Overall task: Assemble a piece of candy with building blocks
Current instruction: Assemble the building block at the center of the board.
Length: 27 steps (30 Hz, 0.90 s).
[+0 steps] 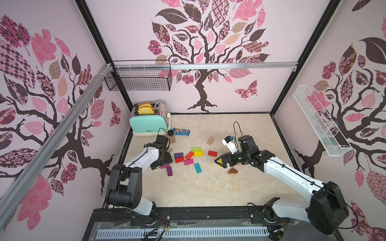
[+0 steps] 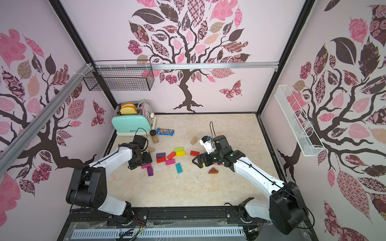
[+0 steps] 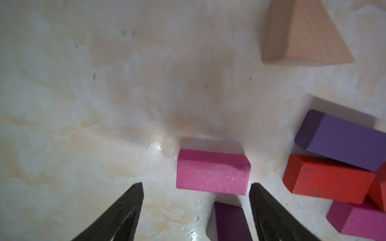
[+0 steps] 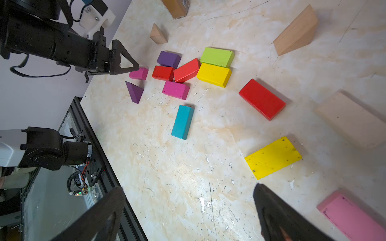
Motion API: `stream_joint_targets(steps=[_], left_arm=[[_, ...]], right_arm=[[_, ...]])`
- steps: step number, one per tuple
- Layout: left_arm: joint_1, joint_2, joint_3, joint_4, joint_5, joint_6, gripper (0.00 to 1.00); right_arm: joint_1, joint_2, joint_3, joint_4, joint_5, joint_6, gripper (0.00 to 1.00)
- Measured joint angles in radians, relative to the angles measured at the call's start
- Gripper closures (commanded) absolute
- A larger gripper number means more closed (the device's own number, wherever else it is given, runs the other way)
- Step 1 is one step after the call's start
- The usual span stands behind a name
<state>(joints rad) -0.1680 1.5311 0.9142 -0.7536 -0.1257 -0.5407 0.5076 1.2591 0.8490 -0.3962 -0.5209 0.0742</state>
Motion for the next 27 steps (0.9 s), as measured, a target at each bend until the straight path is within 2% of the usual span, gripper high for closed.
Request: stream_joint_targets(steps=[8,16,21,24,27], left_arm=[[0.0,0.065,-0.032,0.048,0.069,0.014,0.19],[0.0,0.1,-0.01,0.056,0.067,0.026,0.42],[-0.002,0.082,-0.024,0.058,0.076,0.024,0.49],[-0.03,0.051,-0.047,0.053,0.085,0.016,0.5],[-0.097,0.027,-0.053,0.046,0.09,-0.001,0.5]], right_arm=[[0.0,0.046,0.061,-0.016,-0.001,-0.007,0.01],[0.0,0.071,0.114,-0.038,0.01,-0.011,0.01],[0.0,0.071,0.119,-0.042,0.017,-0.015,0.01],[0.0,0.071,0.119,-0.044,0.017,-0.015,0.01],[0.0,0.071,0.119,-0.044,0.017,-0.014,0.01]])
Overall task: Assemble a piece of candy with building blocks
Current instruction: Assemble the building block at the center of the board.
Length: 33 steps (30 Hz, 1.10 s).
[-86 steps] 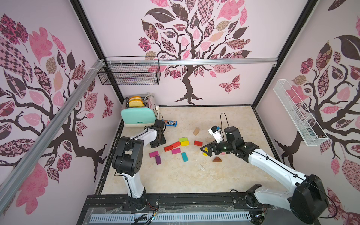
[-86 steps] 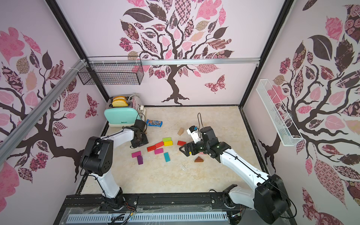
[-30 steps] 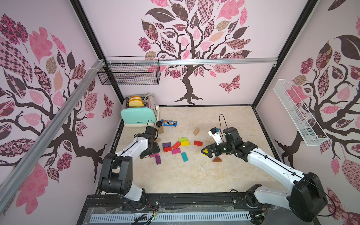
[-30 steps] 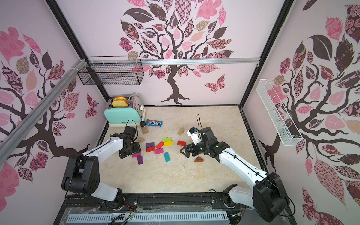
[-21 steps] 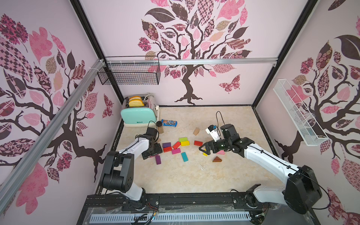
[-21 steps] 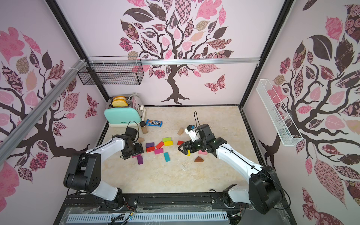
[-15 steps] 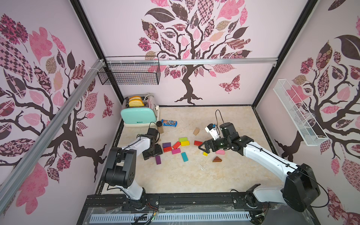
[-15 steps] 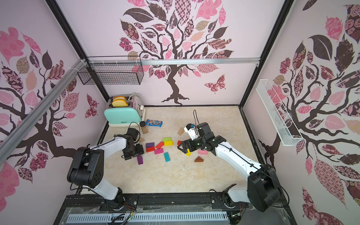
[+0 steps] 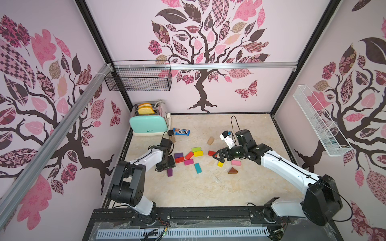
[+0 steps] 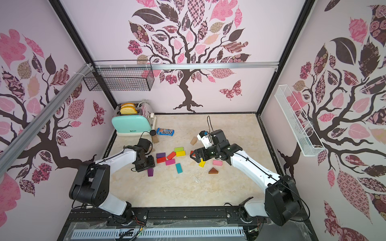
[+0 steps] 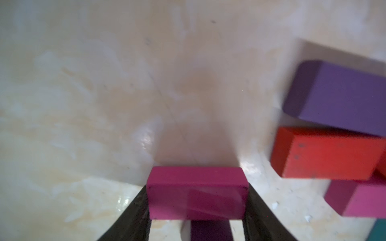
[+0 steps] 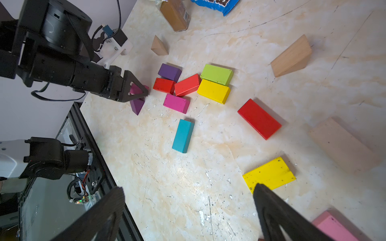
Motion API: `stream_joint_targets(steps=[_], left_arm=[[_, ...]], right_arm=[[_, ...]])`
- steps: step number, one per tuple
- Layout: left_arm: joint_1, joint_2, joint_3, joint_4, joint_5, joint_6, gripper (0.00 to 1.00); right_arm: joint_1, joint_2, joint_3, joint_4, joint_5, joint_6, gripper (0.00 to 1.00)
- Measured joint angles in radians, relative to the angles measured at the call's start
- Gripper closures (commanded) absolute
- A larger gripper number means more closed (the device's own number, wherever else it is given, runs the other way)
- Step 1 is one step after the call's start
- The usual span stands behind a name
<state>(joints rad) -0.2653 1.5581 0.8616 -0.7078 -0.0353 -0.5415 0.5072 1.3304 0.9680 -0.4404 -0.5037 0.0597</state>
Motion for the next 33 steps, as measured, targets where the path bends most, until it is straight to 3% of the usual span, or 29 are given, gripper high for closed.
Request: stream_joint_targets(steps=[13,24,27,30,33], left_arm=[[-0.156,0.055,0.02,0.065,0.01,-0.072,0.48],[-0.174,0.116,0.076,0.107,-0.035,-0.107,0.45],[-0.173,0.122,0.082,0.114,-0.04,-0.107,0.4],[-0.173,0.124,0.084,0.121,-0.039,-0.103,0.24],[-0.173,0.117,0.081,0.139,-0.025,-0.104,0.19]], right_arm=[[0.0,0.0,0.0,0.0,0.005,0.003,0.01],[0.0,-0.014,0.0,-0.014,0.018,0.003,0.01],[0.0,-0.014,0.0,-0.021,0.018,0.003,0.01],[0.0,-0.014,0.0,-0.027,0.018,0.003,0.01],[0.0,-0.014,0.002,-0.039,0.026,-0.002,0.01]])
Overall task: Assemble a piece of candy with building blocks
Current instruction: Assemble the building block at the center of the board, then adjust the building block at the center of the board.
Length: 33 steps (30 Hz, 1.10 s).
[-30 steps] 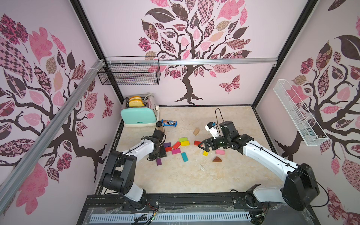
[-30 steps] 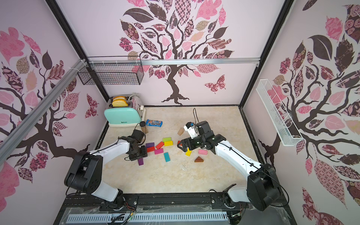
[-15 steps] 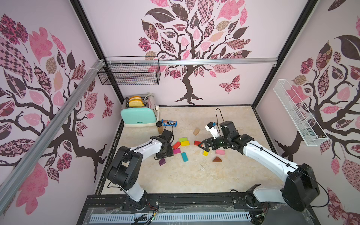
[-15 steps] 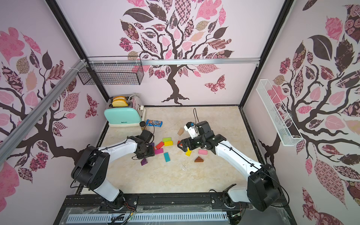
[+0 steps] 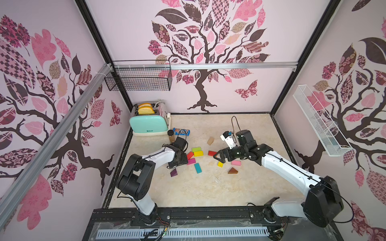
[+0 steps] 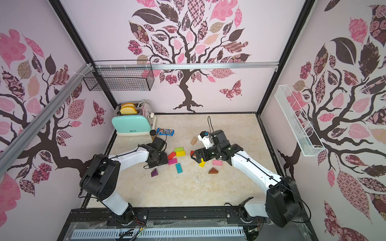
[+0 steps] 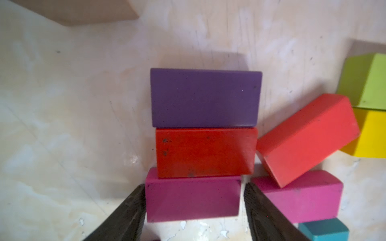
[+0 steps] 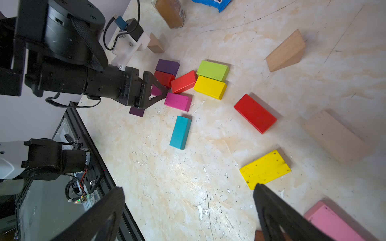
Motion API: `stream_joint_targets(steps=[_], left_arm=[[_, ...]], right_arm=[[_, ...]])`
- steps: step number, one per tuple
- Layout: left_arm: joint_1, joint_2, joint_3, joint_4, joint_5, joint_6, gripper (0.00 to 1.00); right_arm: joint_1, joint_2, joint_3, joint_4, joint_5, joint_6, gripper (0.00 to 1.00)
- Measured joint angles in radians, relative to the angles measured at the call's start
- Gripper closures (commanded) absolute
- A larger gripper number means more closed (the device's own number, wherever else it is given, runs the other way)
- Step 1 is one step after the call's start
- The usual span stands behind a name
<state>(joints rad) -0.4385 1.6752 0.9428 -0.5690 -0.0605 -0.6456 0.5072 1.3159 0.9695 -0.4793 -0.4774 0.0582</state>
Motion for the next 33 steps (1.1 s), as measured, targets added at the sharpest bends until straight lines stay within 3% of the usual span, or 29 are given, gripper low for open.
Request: stream_joint_targets(steps=[11,20,25,33], left_arm=[[0.002,-0.224,-0.093,-0.079,0.085,-0.006,0.19],[0.003,-0.37,-0.138,-0.097,0.173,-0.006,0.18],[0.02,-0.441,-0.175,-0.105,0.2,-0.005,0.18],[0.116,-0.5,-0.2,-0.107,0.259,0.022,0.18]], right_arm=[[0.0,0.129,0.193,-0.072,0.03,-0.051,0.01],[0.038,0.505,0.535,-0.194,0.059,-0.185,0.11],[0.066,0.66,0.694,-0.241,0.051,-0.151,0.15],[0.096,0.822,0.789,-0.278,0.048,-0.074,0.24]])
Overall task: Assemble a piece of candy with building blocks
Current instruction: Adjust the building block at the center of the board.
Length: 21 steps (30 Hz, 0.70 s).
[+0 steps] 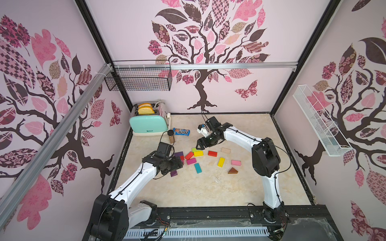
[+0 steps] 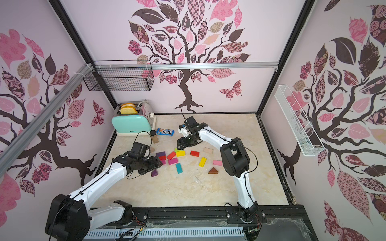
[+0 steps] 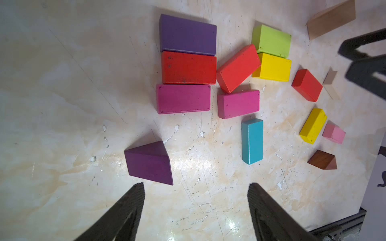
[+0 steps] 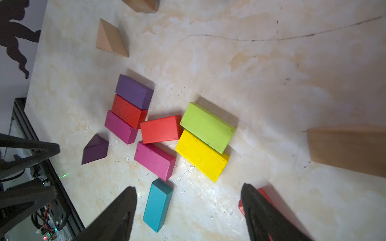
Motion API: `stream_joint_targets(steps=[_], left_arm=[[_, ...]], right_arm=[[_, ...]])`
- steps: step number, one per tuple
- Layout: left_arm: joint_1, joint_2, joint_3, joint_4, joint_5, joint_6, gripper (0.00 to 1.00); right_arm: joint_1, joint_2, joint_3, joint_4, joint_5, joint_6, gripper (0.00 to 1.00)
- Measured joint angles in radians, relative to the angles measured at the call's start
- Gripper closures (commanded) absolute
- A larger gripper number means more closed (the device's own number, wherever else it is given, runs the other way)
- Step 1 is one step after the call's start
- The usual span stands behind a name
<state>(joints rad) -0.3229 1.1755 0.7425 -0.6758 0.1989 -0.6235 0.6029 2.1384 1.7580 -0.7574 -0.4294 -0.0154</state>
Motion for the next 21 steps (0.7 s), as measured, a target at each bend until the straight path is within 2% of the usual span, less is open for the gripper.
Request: stream_joint_targets(steps=[3,8,17,21], left_arm=[[0.018,-0.006,-0.006,-0.001,0.016,0.01,0.18],[0.021,-0.011,-0.02,0.003,0.046,0.018,0.18],[0.022,-0.027,-0.038,0.006,0.057,0.018,0.18],[0.022,-0.038,-0.038,0.007,0.057,0.018,0.18]], right_arm=[[0.007,0.054,0.029,-0.01,0.003,0.015,0.32],[0.01,0.125,0.088,-0.024,0.004,0.035,0.38],[0.018,0.219,0.201,-0.042,0.011,0.042,0.42],[0.026,0.244,0.227,-0.056,0.021,0.039,0.52]])
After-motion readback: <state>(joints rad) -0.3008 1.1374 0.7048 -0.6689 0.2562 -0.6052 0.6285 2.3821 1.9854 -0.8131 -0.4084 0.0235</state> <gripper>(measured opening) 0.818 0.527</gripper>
